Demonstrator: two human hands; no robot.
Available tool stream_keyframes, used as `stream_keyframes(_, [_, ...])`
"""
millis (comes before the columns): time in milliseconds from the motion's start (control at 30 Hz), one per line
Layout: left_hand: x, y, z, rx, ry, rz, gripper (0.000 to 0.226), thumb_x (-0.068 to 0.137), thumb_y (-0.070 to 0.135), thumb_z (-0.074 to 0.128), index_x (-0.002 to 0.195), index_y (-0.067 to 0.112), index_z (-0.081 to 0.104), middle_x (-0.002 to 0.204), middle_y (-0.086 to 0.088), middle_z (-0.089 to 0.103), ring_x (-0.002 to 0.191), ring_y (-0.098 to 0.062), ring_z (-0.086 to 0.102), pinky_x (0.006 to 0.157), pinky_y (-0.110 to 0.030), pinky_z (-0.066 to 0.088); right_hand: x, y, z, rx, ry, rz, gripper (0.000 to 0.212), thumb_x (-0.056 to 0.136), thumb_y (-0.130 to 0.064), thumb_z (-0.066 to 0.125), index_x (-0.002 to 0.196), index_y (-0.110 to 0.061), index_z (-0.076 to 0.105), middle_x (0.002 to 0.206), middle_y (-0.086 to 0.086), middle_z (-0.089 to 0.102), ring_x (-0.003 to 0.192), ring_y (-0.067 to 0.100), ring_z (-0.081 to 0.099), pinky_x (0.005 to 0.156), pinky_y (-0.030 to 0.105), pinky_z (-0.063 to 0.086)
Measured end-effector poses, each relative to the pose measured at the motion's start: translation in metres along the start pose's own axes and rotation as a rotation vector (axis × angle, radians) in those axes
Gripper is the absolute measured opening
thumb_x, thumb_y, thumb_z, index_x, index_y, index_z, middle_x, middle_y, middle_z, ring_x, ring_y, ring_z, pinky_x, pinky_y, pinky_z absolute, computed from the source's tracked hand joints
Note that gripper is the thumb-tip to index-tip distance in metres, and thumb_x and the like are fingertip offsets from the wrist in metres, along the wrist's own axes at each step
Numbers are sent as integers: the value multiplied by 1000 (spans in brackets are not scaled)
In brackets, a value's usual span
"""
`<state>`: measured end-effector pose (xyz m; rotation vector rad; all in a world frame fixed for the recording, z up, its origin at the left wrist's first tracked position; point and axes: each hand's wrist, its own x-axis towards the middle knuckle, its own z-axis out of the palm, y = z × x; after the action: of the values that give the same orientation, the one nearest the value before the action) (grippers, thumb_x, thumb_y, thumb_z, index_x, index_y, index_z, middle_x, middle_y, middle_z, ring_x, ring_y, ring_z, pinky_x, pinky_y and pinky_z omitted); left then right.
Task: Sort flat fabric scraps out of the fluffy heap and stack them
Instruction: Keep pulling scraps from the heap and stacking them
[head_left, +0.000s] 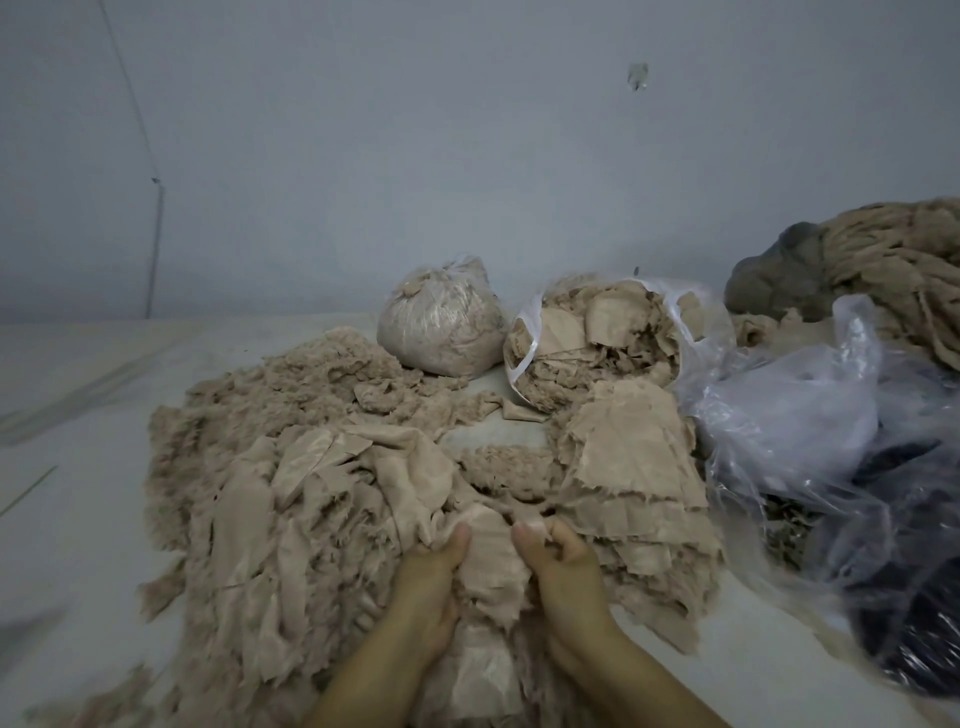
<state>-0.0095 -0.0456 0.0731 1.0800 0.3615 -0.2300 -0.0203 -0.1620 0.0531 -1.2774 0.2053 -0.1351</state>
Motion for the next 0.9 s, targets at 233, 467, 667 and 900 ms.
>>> stream_keyframes(233, [-14, 12, 0, 1205, 167, 466, 50, 92, 60, 33, 69, 22, 57, 60, 4, 62, 56, -13, 58, 52, -26, 44, -3, -9, -20, -246, -106, -95, 27, 92, -9, 60, 67, -18, 66, 66, 0, 63, 66, 13, 54, 66, 28, 40])
stream_keyframes(467, [24, 17, 1, 1422, -387, 662, 36, 102, 33, 34, 117, 14, 61, 115, -4, 64, 108, -18, 55, 89, -25, 39, -16, -11, -20, -593, -211, -393, 29, 93, -8, 56, 67, -15, 46, 60, -10, 46, 57, 0, 42, 55, 14, 32])
stream_keyframes(667, [32, 12, -20, 1421, -132, 700, 38, 102, 30, 31, 112, 14, 63, 110, -4, 65, 103, -21, 57, 79, -17, 33, -13, -41, -33, -150, -156, -238, 26, 96, -11, 53, 71, -12, 60, 59, -8, 54, 55, 4, 49, 54, 15, 40])
stream_keyframes(900, [-11, 3, 13, 698, -281, 504, 34, 96, 18, 53, 65, 23, 66, 56, 9, 61, 50, -10, 52, 48, -17, 39, -5, -33, -19, 64, 72, -140, 27, 96, -15, 54, 80, 6, 49, 74, 14, 50, 71, 26, 45, 65, 38, 42])
